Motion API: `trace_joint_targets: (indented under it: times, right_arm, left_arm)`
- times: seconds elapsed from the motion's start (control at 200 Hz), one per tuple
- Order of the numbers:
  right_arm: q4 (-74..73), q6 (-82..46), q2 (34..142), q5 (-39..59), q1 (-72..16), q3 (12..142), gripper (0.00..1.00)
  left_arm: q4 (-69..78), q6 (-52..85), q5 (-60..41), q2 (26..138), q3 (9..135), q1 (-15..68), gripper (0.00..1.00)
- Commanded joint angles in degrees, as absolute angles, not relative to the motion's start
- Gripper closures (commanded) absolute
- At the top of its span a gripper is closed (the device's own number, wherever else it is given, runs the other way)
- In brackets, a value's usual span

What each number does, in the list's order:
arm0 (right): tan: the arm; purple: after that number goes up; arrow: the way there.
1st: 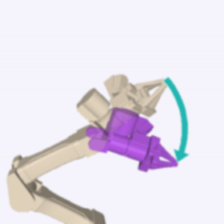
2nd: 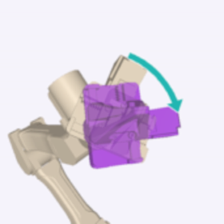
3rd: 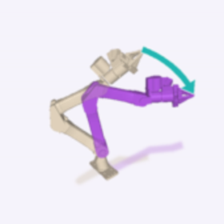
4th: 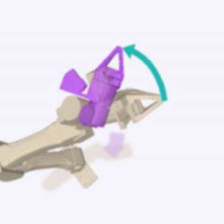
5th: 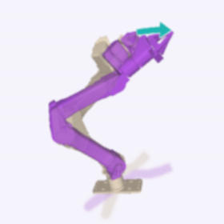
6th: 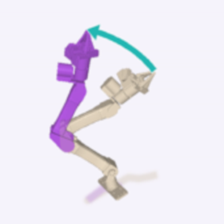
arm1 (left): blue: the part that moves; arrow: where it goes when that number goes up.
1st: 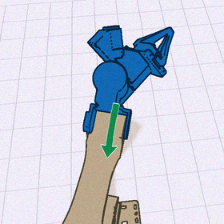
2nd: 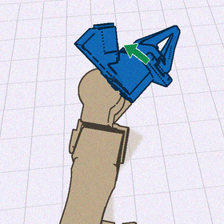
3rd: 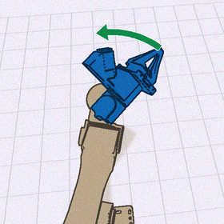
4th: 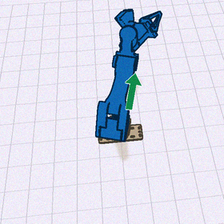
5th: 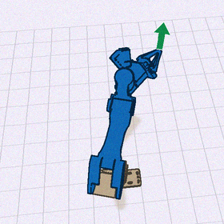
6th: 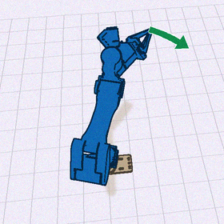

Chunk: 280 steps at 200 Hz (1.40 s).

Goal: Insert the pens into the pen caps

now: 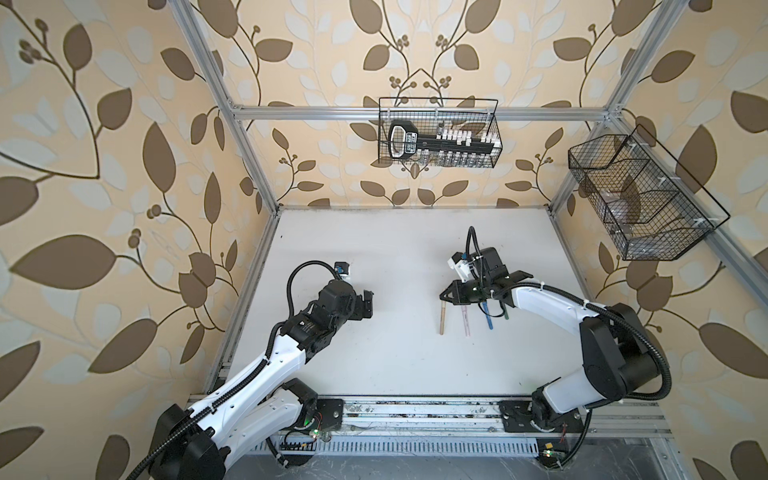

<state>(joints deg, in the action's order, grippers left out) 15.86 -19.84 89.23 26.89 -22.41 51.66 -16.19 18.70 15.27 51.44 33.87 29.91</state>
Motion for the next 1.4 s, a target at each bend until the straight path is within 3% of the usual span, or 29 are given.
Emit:
trace_joint_targets:
  times: [0.0,0.57,0.635,0.705,0.84,1.174,1.259,1.394]
  right_arm:
    - [17.12,-17.54,91.04,23.83,-22.26,51.81,1.0]
    - [13.66,-16.78,100.36,18.02,-20.83,55.07,1.0]
    - [12.97,-16.66,100.54,17.28,-20.79,55.37,0.89]
    - [11.44,-16.47,100.22,16.49,-20.75,55.2,0.85]
    - [7.62,-16.16,97.45,14.24,-20.74,53.5,0.68]
    - [4.34,-14.91,84.53,12.72,-19.23,47.97,0.55]
    - [1.25,-12.64,76.68,5.05,-18.55,42.33,0.47]
    - [-12.32,-9.33,63.37,-15.29,-17.95,28.07,0.22]
  left_arm:
    - [-16.53,19.52,23.14,49.46,34.48,29.69,0.01]
    - [-4.31,13.77,35.15,52.53,30.92,26.37,0.01]
    - [-0.69,12.11,35.69,53.22,29.42,24.98,0.01]
    - [3.54,10.68,35.43,53.97,27.83,22.99,0.01]
    - [9.22,9.45,35.07,56.01,25.56,19.48,0.01]
    - [11.83,8.56,32.07,59.53,25.88,14.41,0.01]
    - [17.17,6.04,31.79,58.85,23.12,13.09,0.01]
    - [27.25,6.62,30.9,59.11,17.68,10.79,0.01]
